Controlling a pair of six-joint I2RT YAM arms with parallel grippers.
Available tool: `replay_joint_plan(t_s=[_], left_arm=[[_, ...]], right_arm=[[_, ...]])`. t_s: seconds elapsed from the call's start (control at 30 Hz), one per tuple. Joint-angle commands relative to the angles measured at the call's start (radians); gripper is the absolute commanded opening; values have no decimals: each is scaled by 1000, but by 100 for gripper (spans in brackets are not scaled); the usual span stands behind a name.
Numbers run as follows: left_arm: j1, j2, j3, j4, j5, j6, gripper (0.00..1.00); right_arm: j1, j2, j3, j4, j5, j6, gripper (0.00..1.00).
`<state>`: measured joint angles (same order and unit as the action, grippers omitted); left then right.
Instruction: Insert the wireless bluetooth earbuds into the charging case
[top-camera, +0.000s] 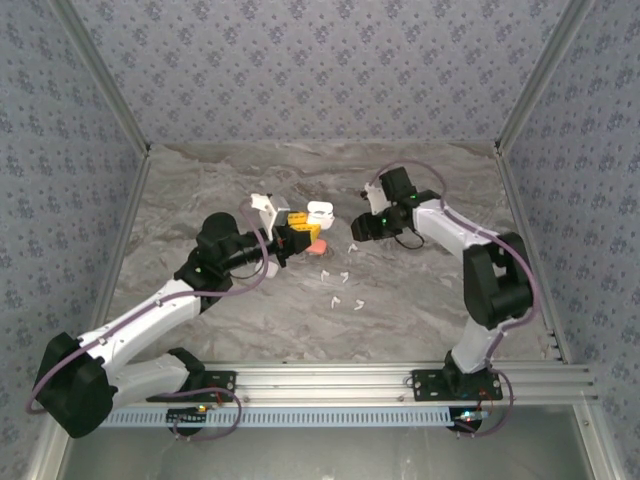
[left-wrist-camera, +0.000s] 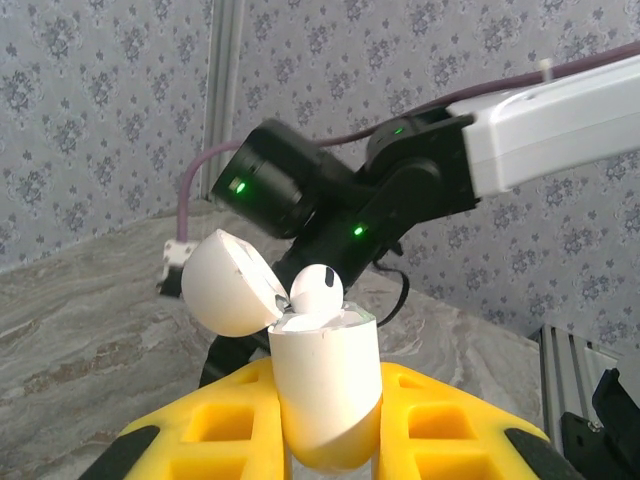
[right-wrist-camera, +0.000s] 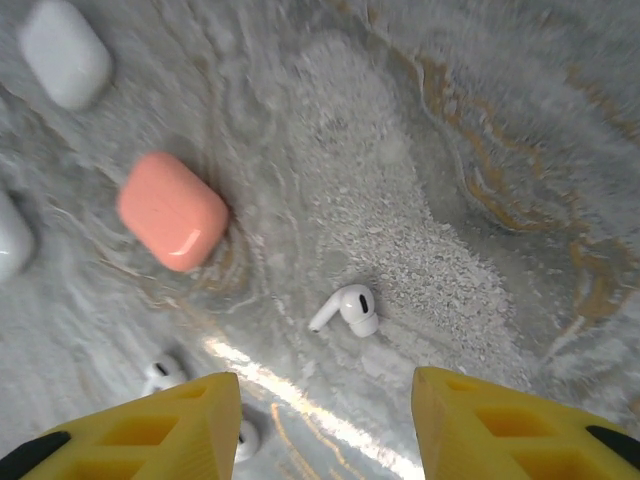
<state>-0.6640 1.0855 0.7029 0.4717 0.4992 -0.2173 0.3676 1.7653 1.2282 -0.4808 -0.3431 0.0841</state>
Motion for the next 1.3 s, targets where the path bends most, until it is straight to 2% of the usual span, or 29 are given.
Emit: replay_joint_plan(t_s=[0.0, 0.23, 0.63, 1.27], left_arm=[[-5, -26, -2, 16, -13, 14, 10], [-6, -33, -6, 5, -14, 10, 10], [-5, -39, -14, 7, -19, 5, 10], [-5, -18, 0, 10, -15, 4, 10]], right_arm=[[13, 81, 40, 28, 25, -42, 49], [44, 193, 83, 39, 33, -64, 46], [71, 253, 116, 22, 51, -80, 39], [60, 198, 49, -32, 64, -109, 30]])
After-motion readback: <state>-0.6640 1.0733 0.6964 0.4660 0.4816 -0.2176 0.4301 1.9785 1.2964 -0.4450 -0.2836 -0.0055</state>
